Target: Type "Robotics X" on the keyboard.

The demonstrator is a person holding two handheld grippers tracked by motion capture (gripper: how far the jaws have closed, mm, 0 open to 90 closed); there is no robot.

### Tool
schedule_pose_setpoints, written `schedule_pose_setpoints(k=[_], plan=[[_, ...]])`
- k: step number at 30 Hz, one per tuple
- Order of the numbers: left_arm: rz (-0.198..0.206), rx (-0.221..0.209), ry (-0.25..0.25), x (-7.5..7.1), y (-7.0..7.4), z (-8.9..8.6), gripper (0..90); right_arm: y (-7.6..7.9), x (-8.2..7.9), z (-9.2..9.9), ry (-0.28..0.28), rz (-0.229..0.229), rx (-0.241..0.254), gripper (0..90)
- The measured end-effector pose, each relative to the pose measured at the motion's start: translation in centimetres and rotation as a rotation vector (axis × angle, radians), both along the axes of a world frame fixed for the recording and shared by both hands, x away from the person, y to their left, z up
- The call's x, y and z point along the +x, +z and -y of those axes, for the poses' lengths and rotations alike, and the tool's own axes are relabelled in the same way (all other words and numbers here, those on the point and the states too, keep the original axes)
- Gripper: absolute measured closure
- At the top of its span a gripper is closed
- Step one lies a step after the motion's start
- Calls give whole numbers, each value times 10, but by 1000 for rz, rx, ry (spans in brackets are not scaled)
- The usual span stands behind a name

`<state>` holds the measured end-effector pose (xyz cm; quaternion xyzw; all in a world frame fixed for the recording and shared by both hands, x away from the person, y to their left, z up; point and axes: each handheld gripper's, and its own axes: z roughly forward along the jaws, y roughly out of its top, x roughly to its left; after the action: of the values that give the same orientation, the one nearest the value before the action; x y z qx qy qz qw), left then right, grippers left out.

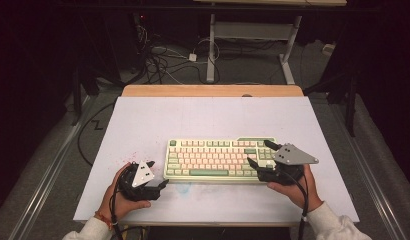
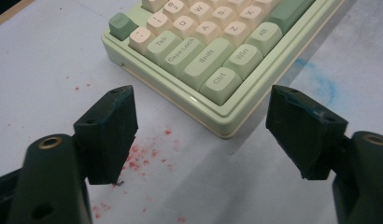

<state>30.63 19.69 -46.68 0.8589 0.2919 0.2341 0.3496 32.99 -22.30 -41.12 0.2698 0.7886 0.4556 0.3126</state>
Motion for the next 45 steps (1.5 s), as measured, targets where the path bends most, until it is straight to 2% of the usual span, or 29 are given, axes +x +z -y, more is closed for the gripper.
schedule_pose_setpoints(k=[6, 9, 16, 23, 29, 31, 38, 45], plan=[[-8, -18, 5, 1, 7, -3, 261, -7, -10, 16, -19, 5, 1, 244], [-12, -13, 11, 2, 10, -3, 276, -11, -14, 23, -39, 11, -10, 244], [-24, -39, 6, 5, 17, -3, 391, -23, -22, 33, -64, 0, -41, 244], [-59, -70, -45, 9, 27, 0, 624, -30, -31, 40, -74, -17, -61, 244], [-69, -59, -82, 14, 38, 9, 823, -33, -36, 44, -80, -27, -72, 244], [-77, -74, -90, 15, 40, 11, 863, -33, -37, 46, -80, -30, -69, 244], [-94, -52, -110, 21, 46, 24, 877, -35, -39, 49, -88, -38, -75, 244], [-116, -31, -159, 29, 49, 48, 877, -38, -38, 45, -76, -45, -99, 244]])
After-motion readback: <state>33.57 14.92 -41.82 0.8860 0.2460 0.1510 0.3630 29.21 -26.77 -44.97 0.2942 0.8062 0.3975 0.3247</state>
